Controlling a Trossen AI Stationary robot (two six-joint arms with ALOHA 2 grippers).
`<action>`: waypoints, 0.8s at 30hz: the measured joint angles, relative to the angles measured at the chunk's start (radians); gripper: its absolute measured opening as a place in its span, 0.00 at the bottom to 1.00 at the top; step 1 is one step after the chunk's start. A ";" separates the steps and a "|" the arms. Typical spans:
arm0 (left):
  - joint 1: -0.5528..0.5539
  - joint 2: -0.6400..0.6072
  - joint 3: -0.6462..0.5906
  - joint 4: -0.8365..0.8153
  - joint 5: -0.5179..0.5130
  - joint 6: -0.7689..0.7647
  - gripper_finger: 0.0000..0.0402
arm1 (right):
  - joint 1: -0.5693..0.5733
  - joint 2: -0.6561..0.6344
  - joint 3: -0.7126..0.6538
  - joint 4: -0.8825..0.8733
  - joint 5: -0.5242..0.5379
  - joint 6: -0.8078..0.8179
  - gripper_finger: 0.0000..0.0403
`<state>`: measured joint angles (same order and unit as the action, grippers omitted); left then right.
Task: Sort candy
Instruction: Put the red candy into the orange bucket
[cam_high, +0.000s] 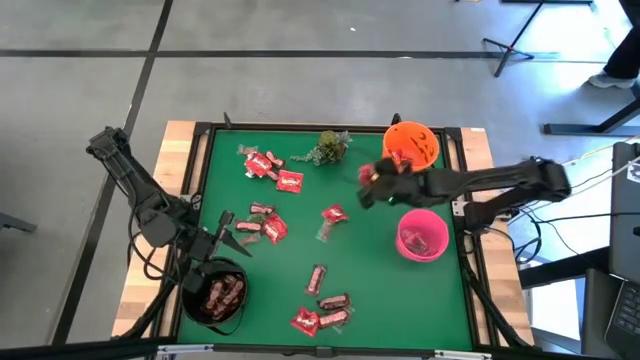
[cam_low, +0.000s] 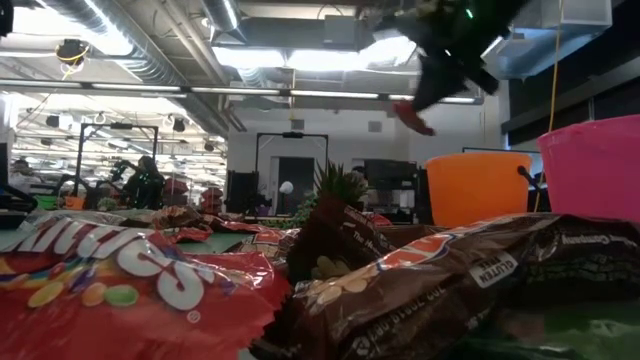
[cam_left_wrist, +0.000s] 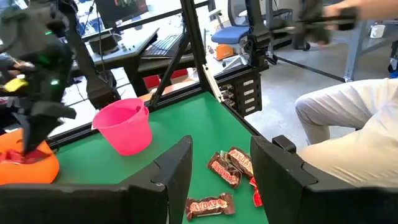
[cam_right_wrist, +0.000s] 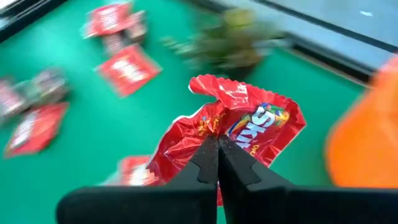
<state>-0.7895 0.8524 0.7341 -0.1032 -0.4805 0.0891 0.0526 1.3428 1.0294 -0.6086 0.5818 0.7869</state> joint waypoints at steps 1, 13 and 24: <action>0.000 0.000 0.000 0.000 0.000 0.000 0.38 | -0.031 -0.039 -0.038 0.012 0.003 0.001 0.00; 0.000 0.000 0.000 0.002 0.000 -0.001 0.38 | -0.334 -0.243 -0.147 0.037 0.021 -0.049 0.01; 0.000 0.000 0.000 0.001 -0.001 -0.003 0.38 | -0.367 -0.242 -0.147 0.039 -0.018 -0.087 0.43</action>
<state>-0.7895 0.8528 0.7341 -0.1019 -0.4819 0.0863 -0.3149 1.1011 0.8826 -0.5701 0.5643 0.7002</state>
